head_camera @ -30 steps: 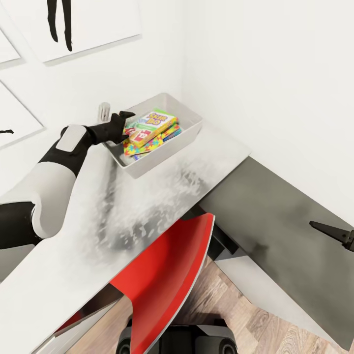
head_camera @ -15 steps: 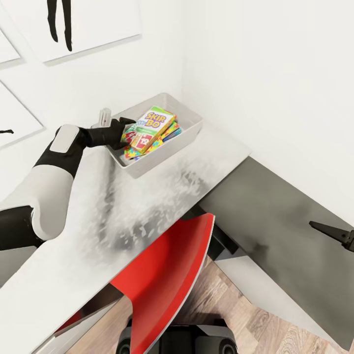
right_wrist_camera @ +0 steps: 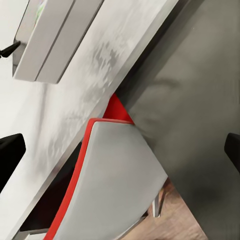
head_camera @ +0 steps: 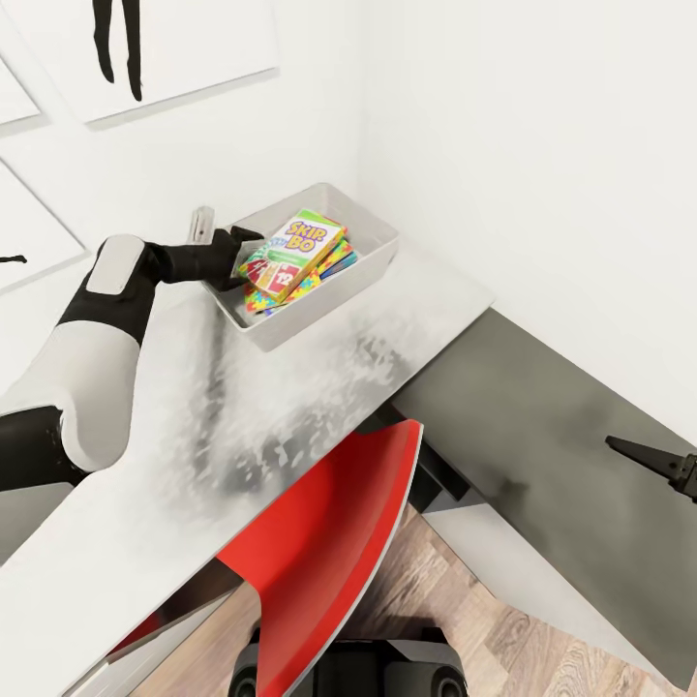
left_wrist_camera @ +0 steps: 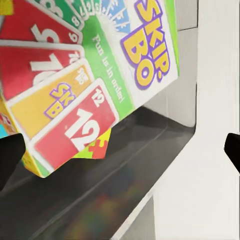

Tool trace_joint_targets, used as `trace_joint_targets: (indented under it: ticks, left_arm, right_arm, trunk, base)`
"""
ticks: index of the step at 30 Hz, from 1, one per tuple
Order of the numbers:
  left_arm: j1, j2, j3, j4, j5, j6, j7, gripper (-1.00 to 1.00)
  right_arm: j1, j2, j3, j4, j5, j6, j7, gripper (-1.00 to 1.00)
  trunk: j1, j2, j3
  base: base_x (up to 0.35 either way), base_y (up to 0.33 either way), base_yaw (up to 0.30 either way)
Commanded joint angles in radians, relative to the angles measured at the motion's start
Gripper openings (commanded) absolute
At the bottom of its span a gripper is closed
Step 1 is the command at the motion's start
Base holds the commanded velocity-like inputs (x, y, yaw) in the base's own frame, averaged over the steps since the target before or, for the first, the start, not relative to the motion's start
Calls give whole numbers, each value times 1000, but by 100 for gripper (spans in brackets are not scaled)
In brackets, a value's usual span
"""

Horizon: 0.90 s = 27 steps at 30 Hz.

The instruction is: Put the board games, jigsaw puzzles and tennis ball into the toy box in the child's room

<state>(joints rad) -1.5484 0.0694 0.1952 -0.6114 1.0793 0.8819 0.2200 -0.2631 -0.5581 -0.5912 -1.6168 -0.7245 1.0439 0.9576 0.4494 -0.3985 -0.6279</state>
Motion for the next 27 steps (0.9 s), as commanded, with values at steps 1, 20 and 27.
trace_joint_targets:
  ticks: [1,20,27]
  left_arm:
    - [-1,0,3,-2,9,5,10,100]
    - [22,-7,-7,-317,120,113,-13,100]
    - [33,-10,-11,-365,129,122,-91,100]
  right_arm:
    - [-1,0,-1,0,4,3,5,100]
    - [-1,7,4,0,4,3,8,100]
    - [-1,7,5,0,4,3,8,100]
  trunk:
    - [1,-1,-1]
    - [1,-1,-1]
    - [1,-1,-1]
  base:
    - [0,0,0]
    - [0,0,0]
    - [0,0,11]
